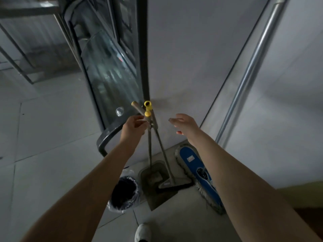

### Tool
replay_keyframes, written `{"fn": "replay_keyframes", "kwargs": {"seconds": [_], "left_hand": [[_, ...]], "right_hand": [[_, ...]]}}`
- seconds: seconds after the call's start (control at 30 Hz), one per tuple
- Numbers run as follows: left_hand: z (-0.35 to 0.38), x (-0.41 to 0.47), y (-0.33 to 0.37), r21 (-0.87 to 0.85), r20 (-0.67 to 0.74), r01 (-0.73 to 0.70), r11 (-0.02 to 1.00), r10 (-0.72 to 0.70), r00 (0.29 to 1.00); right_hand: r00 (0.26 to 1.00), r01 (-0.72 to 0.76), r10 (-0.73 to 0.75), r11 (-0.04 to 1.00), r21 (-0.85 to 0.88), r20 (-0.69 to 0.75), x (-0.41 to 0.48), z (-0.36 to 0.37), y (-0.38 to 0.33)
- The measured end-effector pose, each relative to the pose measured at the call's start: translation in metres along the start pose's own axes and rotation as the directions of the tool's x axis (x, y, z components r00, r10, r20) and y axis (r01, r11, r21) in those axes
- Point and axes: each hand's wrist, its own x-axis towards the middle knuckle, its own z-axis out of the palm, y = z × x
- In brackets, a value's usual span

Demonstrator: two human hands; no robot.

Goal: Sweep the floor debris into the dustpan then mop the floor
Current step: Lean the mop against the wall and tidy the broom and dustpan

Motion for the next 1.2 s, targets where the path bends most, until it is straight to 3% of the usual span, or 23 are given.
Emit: {"fn": "replay_keyframes", "kwargs": {"seconds": [0.4, 0.73, 1.0, 1.2], "left_hand": [[-0.017, 0.081, -0.100, 0.038, 0.080, 0.150, 0.988, -0.153, 0.985], [0.000, 0.113, -0.142, -0.040, 0.094, 0.085, 0.996, -0.081, 0.992], [0.009, 0.116, -0.147, -0.024, 0.132, 0.025, 0.999, -0.022, 0.991], [0.010, 0.115, -0.150, 0.008, 0.114, -0.009, 1.000, 0.008, 0.993]], "right_hand": [[0.995, -0.098, 0.097, 0.992, -0.081, -0.020, 0.097, 0.052, 0.041], [0.996, 0.035, -0.012, 0.967, -0.254, 0.091, 0.158, 0.076, 0.076], [0.984, 0.082, -0.053, 0.983, -0.167, 0.170, 0.182, 0.073, 0.093], [0.986, 0.122, -0.108, 0.987, -0.104, 0.130, 0.178, 0.059, 0.109]]}}
